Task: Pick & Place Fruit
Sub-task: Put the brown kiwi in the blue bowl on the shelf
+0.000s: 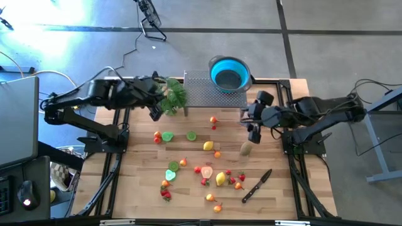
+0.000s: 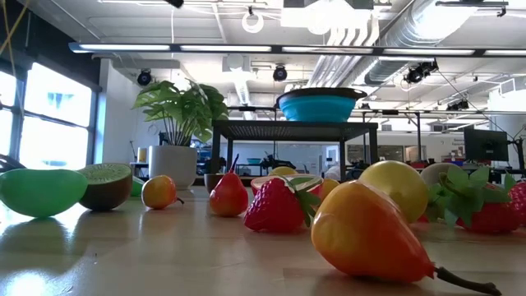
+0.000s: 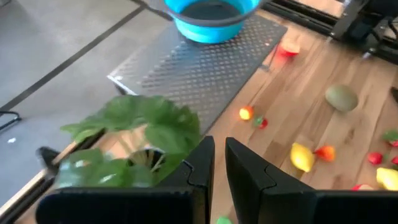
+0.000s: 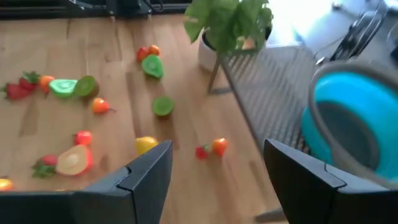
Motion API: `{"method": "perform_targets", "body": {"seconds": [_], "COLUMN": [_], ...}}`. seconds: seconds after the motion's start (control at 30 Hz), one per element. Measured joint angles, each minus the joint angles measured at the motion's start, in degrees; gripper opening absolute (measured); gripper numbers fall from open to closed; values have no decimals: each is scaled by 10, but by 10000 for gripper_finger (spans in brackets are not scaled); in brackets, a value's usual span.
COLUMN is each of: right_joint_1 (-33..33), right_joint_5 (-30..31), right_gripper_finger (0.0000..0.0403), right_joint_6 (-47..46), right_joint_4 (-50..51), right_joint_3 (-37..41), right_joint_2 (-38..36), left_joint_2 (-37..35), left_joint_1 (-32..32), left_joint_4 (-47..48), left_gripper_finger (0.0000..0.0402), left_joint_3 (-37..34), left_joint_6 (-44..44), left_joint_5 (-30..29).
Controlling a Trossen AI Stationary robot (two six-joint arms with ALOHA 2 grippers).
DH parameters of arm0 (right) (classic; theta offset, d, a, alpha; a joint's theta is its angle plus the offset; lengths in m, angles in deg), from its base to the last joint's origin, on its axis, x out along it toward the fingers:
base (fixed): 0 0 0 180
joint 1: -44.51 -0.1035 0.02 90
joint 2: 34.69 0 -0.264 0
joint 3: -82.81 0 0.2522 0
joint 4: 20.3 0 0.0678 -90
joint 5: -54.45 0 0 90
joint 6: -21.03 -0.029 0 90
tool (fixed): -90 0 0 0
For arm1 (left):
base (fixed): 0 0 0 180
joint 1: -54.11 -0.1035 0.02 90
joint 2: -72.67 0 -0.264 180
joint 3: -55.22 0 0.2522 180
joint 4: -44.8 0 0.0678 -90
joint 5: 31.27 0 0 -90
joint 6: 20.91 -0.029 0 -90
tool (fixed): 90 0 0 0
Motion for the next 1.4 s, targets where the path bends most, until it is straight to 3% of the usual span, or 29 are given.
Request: {"method": "perform_targets", "body": {"seconds": [0.17, 0.3, 0.57, 0.83, 1.17, 1.4], "right_joint_1": [-21, -27, -26, -26, -26, -26], "right_joint_5": [-3, -40, -63, -71, -92, -101], "right_gripper_finger": [246, 246, 246, 246, 246, 246], "right_joint_6": [-61, -120, -254, -558, -716, -758], "right_joint_4": [38, 74, 101, 133, 202, 241], "right_joint_3": [0, 0, 0, 0, 0, 0], "right_joint_2": [0, -1, 0, 5, 24, 61], "left_joint_2": [-14, -39, -103, -131, -132, -132], "left_joint_1": [31, 52, 94, 105, 104, 104], "left_joint_4": [-145, -242, -342, -359, -359, -356], "left_gripper_finger": [35, 35, 35, 35, 35, 35], "left_joint_3": [-97, -171, -266, -278, -279, -279], "left_joint_6": [-24, -30, -28, -13, -14, -13], "left_joint_5": [2, 2, 2, 0, 0, 0]}}
